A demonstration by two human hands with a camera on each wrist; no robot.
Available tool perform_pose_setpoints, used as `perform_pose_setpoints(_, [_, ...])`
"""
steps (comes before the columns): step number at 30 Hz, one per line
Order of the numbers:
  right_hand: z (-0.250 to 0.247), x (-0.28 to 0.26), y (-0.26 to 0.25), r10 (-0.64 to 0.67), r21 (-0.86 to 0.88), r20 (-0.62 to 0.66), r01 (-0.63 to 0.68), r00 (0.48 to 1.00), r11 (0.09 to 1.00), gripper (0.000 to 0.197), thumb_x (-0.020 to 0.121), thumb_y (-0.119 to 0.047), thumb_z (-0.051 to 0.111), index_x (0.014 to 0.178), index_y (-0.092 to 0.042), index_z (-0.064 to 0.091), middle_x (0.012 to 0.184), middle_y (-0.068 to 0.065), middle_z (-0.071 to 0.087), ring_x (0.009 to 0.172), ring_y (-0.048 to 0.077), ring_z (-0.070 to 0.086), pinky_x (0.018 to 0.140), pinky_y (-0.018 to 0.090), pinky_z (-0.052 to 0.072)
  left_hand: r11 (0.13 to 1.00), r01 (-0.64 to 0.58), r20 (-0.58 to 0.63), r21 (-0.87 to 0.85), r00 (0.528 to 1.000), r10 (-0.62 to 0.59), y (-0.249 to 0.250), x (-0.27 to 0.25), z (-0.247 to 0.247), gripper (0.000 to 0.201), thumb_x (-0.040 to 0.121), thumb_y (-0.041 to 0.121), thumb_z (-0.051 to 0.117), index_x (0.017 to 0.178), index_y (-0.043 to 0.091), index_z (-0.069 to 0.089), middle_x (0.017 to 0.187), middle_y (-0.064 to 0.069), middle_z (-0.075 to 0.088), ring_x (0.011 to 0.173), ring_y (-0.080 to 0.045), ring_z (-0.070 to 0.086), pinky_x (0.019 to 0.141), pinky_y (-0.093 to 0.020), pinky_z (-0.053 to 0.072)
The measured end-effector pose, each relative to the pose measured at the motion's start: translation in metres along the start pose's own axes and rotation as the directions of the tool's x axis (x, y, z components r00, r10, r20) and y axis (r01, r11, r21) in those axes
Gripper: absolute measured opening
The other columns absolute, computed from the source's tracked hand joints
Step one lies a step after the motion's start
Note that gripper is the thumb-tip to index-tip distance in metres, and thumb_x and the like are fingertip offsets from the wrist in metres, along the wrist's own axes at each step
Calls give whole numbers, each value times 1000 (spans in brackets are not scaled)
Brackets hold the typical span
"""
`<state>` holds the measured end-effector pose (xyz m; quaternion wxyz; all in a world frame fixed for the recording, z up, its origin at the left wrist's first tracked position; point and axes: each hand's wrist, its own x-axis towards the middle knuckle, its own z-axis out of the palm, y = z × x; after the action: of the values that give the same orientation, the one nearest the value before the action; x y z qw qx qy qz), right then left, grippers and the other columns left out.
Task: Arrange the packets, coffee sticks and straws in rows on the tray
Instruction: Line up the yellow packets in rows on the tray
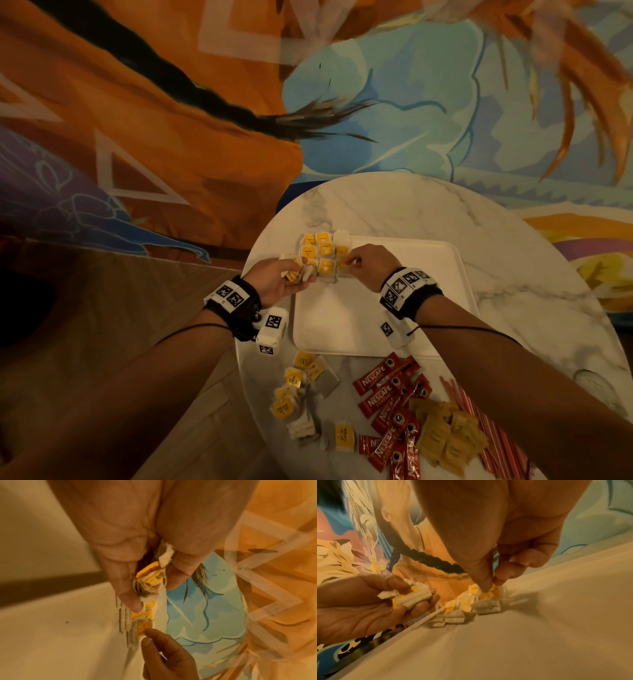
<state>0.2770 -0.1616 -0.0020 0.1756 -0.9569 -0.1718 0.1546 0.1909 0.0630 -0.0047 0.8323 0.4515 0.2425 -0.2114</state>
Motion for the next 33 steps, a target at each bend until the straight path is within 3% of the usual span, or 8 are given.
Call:
perform_pose_setpoints(5, [7,-4,1,-62,-9,72,62,995,998,26,88,-22,66,114,-26,73,114,1,70,104,23,64,85,26,46,1000,4,-11,16,1000,-4,-1,0,4,32,97,-2,43,127,1,55,119,-23,65,102,-35,68,83,-35,59])
perform_pose_setpoints(7, [9,-4,1,-59,-15,63,60,996,998,26,88,-21,68,113,-26,73,113,1,70,104,22,63,84,24,44,1000,2,-18,23,1000,-2,-2,-1,5,30,98,0,45,126,3,56,118,-20,66,101,-34,67,85,-35,55])
perform_pose_setpoints(10, [9,-5,1,-56,-27,59,58,997,998,22,88,-22,68,109,-24,74,109,2,71,102,22,63,81,24,43,997,-13,-68,71,998,18,-3,-2,6,29,98,1,50,125,7,58,111,-13,69,93,-25,64,74,-29,48])
perform_pose_setpoints(13, [8,-7,2,-58,-23,60,60,996,998,21,88,-26,68,109,-24,73,109,1,70,102,22,63,84,27,46,994,-27,-102,102,994,37,-7,0,4,35,96,3,55,131,3,57,124,-19,65,100,-24,58,68,-26,46])
perform_pose_setpoints(16, [7,-9,-1,-69,-23,43,70,997,997,25,89,-34,67,110,-23,72,109,2,68,101,23,64,85,31,49,997,-26,-95,73,995,33,-7,0,5,27,95,0,55,122,3,59,118,-19,65,98,-26,60,70,-28,48])
perform_pose_setpoints(22, [15,-8,-15,-61,-41,45,63,997,997,32,82,-51,71,99,-24,68,90,-5,61,86,18,62,69,28,42,999,-27,-42,25,999,28,-5,-2,8,21,95,-3,51,109,8,63,102,-11,70,89,-26,66,71,-28,55])
perform_pose_setpoints(25, [16,-5,-22,-35,-46,57,38,998,998,33,82,-47,72,101,-20,68,96,-1,64,89,21,62,75,31,50,999,-30,-32,23,999,31,-4,-3,9,24,95,-3,51,112,8,64,103,-11,71,90,-25,67,69,-26,59])
perform_pose_setpoints(33, [11,0,-24,-47,6,5,47,999,999,25,84,-42,72,99,-22,69,98,0,68,90,21,63,77,31,50,997,-52,-60,53,997,55,-5,0,7,21,96,-5,51,110,7,62,103,-12,69,92,-25,67,71,-28,59])
